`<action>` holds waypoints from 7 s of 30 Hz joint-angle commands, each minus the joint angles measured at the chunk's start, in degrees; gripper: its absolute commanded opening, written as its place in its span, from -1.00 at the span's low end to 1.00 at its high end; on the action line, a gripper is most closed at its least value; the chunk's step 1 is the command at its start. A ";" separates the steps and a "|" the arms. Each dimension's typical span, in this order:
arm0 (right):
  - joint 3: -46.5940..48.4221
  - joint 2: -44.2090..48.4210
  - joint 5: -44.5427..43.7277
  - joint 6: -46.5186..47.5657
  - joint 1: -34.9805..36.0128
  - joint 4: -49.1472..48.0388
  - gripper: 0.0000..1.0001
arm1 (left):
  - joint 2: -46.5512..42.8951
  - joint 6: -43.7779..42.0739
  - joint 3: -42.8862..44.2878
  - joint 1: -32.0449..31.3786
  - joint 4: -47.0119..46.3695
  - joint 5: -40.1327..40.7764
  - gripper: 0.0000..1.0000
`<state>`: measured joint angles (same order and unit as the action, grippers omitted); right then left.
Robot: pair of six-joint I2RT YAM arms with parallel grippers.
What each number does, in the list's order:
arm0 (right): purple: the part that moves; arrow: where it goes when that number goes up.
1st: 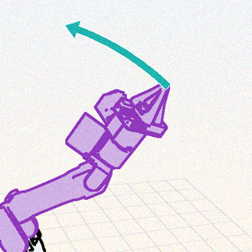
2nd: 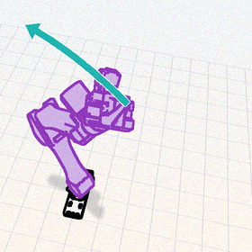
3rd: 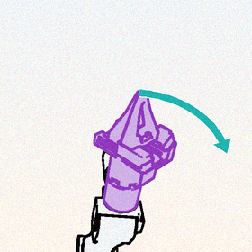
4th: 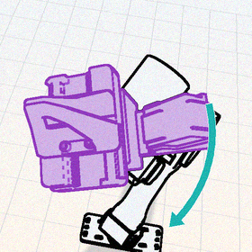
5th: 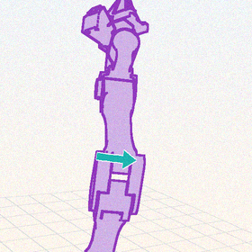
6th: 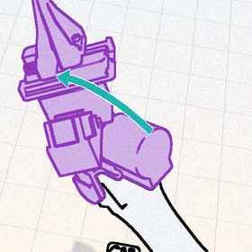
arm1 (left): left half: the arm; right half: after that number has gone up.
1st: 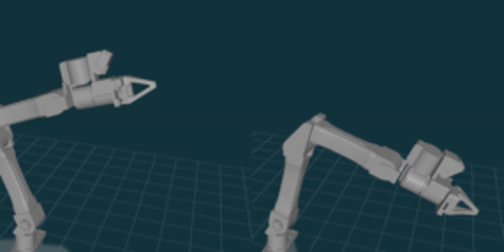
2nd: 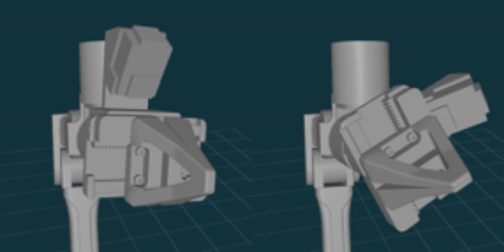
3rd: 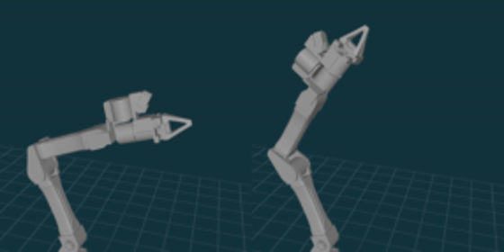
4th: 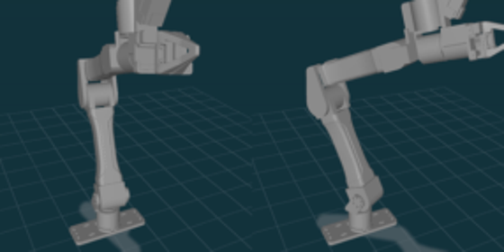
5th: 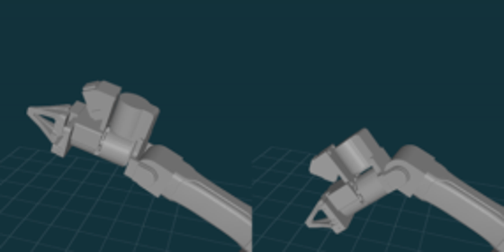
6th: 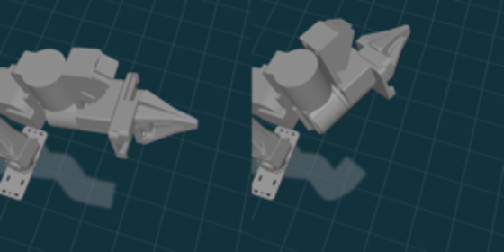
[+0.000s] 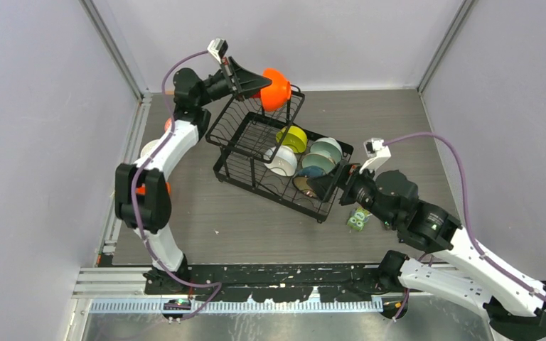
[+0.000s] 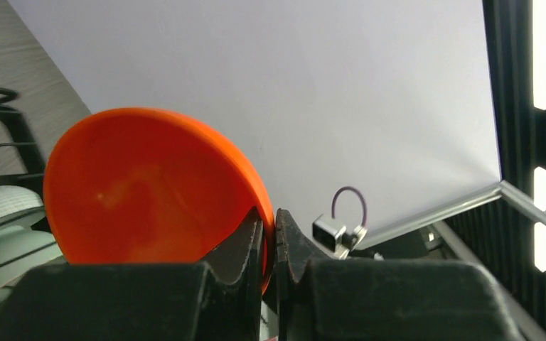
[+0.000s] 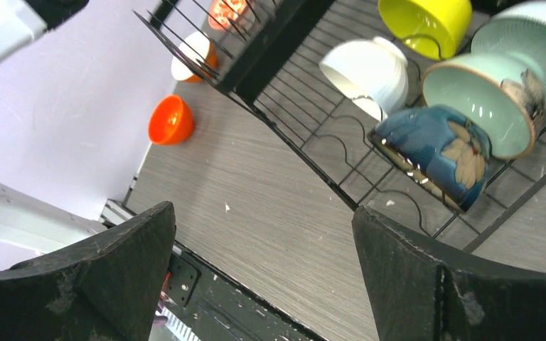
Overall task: Unload the bowls from the dish rack
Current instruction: Pick up the bowl from the dish rack, then place the bowl with the bowl.
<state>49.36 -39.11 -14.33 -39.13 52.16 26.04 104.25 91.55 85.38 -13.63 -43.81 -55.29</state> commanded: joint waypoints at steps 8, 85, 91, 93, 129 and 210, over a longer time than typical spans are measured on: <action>19.52 -0.23 -1.36 8.02 0.02 9.48 0.95 | -26.77 -41.46 3.56 -10.29 49.95 6.03 -0.99; 48.53 -47.65 3.18 9.46 16.72 40.17 -0.61 | -46.00 -93.77 -17.26 -77.63 94.95 76.63 -0.99; 47.59 -47.09 2.33 8.94 17.26 39.76 -0.98 | -45.71 -92.53 -16.86 -77.67 95.18 78.42 -0.92; 47.29 -46.61 1.64 8.67 17.19 39.58 -0.98 | -45.67 -91.85 -16.39 -77.64 95.25 79.72 -0.58; 23.47 -27.21 -8.54 -2.44 18.00 25.12 -0.98 | -40.82 -5.23 -7.33 -77.60 110.85 108.89 0.99; 14.01 -10.58 -2.24 9.35 20.38 16.40 0.53 | -59.01 -44.72 -19.88 -36.70 111.40 105.04 -1.00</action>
<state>65.32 -48.97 -18.22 -32.18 72.27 46.26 47.46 63.20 65.54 -60.84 75.40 52.40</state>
